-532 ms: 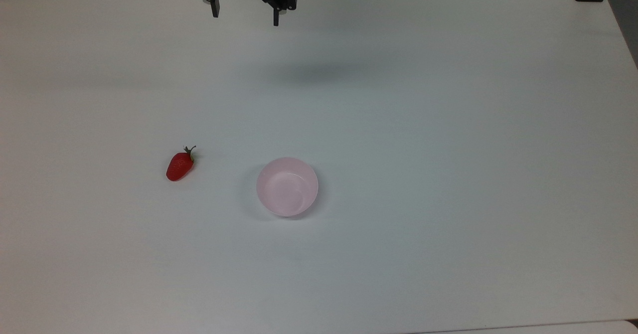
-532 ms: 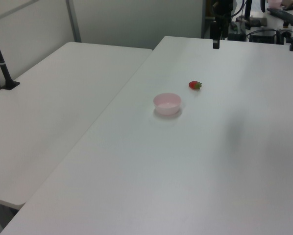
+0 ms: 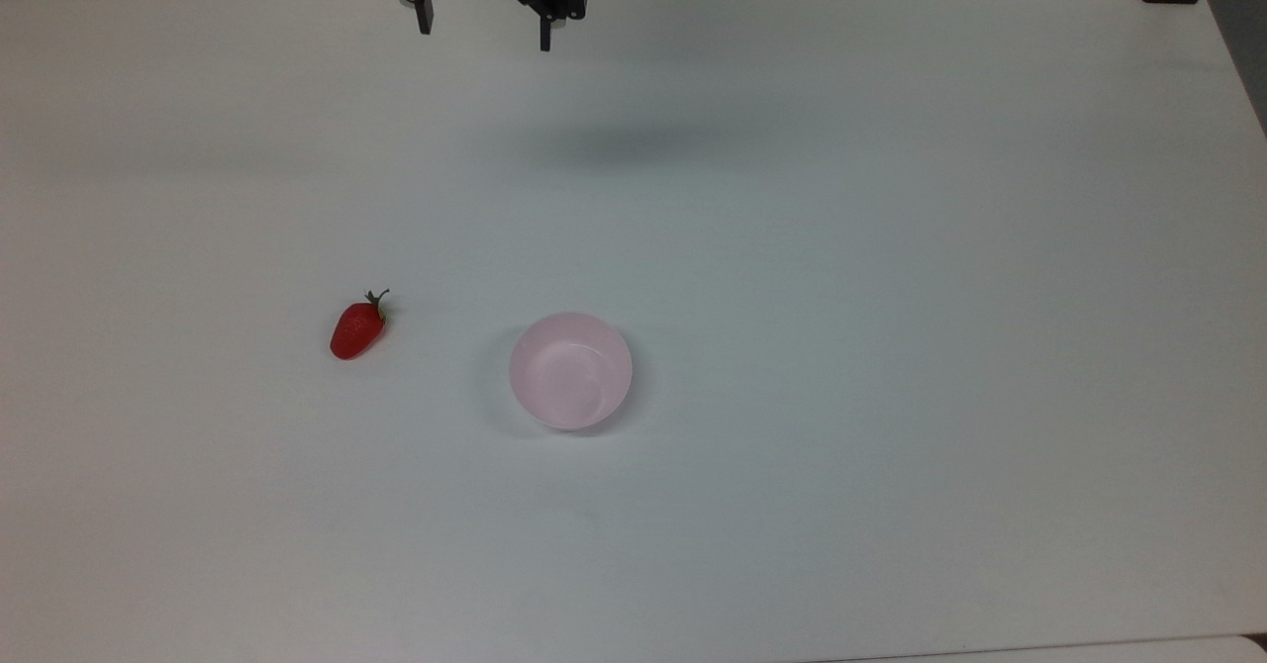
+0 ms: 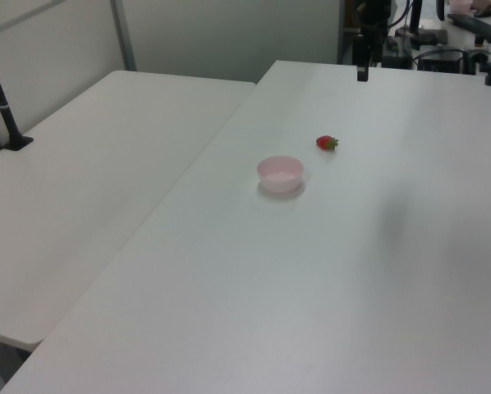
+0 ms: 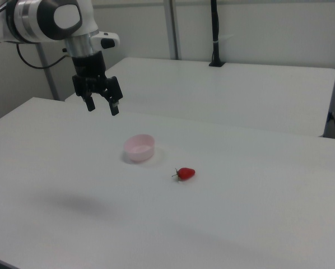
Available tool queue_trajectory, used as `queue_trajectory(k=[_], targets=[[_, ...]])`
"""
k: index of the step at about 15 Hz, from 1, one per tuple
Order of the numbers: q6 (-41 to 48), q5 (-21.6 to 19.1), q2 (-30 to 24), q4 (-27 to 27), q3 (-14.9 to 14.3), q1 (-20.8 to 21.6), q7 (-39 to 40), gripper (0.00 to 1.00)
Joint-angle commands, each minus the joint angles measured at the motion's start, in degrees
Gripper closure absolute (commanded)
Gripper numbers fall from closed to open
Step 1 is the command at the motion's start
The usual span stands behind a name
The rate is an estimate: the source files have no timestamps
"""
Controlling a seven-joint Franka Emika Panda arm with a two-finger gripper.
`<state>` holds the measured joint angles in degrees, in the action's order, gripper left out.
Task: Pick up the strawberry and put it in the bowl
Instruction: 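Move the open gripper down toward the red strawberry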
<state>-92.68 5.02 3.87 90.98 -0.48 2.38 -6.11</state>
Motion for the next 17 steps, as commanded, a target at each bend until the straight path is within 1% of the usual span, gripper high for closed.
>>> queue_trajectory(k=[1, 6, 8, 11, 14, 15, 17], targets=[[1.80, -0.89, -1.23, 0.51, -0.22, -0.09, 1.37, 0.00], [1.36, -0.89, -0.53, 0.25, -0.40, -0.71, 1.45, 0.00], [1.19, -0.89, -0.44, 0.25, -0.40, -2.45, 1.45, 0.00], [-2.23, -0.80, 0.79, 0.25, -0.40, -5.79, 1.37, 0.00], [-4.61, -0.97, 3.86, 0.08, -0.40, -8.96, 0.58, 0.00], [-5.40, -1.15, 5.09, -0.88, -0.40, -10.27, 0.23, 0.00], [-6.81, -2.20, 8.60, -1.59, -0.40, -11.86, -2.13, 0.00]])
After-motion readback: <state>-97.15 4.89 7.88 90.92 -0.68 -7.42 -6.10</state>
